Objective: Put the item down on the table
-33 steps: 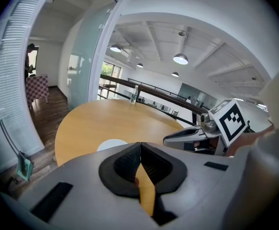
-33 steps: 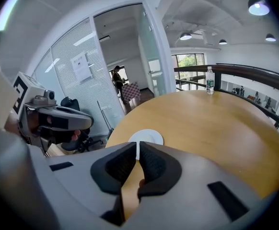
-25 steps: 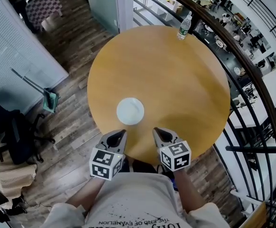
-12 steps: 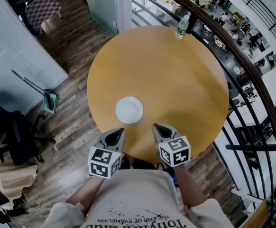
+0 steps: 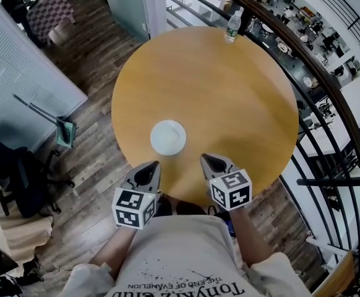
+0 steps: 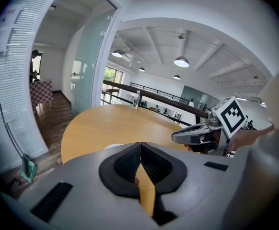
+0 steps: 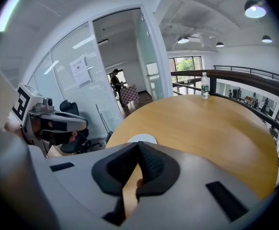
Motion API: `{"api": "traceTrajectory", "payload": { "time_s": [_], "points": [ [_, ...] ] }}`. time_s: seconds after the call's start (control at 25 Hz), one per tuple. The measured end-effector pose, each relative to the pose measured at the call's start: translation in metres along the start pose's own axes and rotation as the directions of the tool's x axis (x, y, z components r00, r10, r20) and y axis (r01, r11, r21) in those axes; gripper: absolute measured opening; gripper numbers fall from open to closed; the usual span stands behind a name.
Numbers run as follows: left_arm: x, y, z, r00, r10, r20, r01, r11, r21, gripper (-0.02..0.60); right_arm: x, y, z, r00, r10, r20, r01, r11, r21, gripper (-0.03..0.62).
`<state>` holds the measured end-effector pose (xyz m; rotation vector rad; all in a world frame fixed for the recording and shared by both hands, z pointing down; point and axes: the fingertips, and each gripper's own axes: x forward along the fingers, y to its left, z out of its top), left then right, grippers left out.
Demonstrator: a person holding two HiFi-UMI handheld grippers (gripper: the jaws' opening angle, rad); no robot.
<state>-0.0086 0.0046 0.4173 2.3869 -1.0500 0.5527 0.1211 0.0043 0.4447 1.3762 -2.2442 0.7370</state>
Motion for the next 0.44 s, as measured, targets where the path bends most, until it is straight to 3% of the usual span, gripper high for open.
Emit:
{"api": "traceTrajectory", "payload": {
  "time_s": [0.44],
  "points": [
    [-0.0054, 0.0024, -0.0069, 1.0, -0.006, -0.008, 0.006, 1.0, 0.003, 0.023, -0.0004, 0.0069, -0.0084, 1.0, -0.007, -0.002, 0.007, 1.0, 0.004, 0.025]
  ]
}}
